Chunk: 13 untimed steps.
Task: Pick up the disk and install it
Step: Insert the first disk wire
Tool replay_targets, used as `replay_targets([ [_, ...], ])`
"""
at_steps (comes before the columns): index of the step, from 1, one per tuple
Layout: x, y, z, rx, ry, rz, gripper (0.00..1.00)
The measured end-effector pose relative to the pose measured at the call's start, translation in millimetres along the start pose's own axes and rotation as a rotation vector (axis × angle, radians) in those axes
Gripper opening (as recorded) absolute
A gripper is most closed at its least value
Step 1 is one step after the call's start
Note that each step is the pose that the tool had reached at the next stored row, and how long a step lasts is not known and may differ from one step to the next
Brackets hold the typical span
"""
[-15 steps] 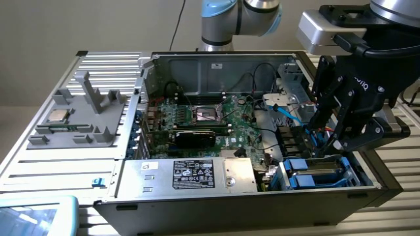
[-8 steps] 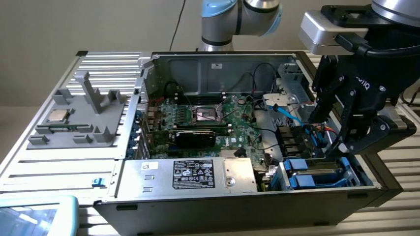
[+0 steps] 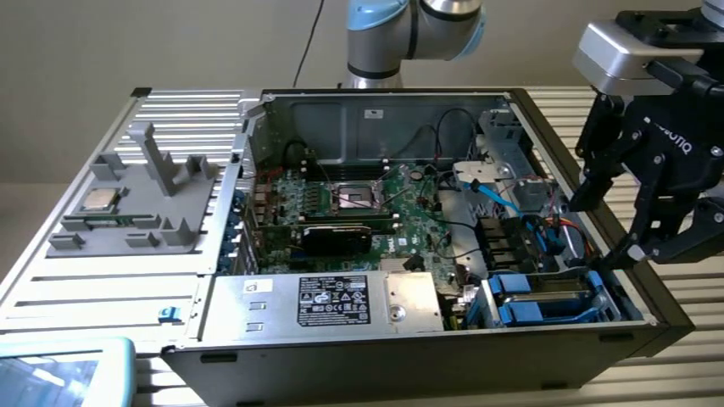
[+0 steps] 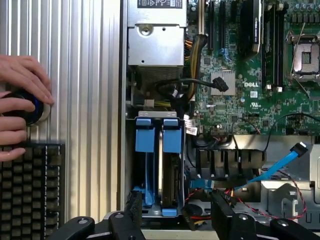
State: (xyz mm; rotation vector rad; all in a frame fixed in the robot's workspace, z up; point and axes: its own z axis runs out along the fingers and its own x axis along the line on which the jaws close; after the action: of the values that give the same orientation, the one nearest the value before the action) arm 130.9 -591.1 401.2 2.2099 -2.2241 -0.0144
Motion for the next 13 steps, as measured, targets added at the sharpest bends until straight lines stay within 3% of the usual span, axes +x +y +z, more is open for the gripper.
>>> replay_targets([
  [4,-5.6,-13.5,1.9,0.0002,-0.0001,0.000,0.66],
  [13,-14.6,-16.9,3.8,0.0015,0.0014,0.000,0.66],
])
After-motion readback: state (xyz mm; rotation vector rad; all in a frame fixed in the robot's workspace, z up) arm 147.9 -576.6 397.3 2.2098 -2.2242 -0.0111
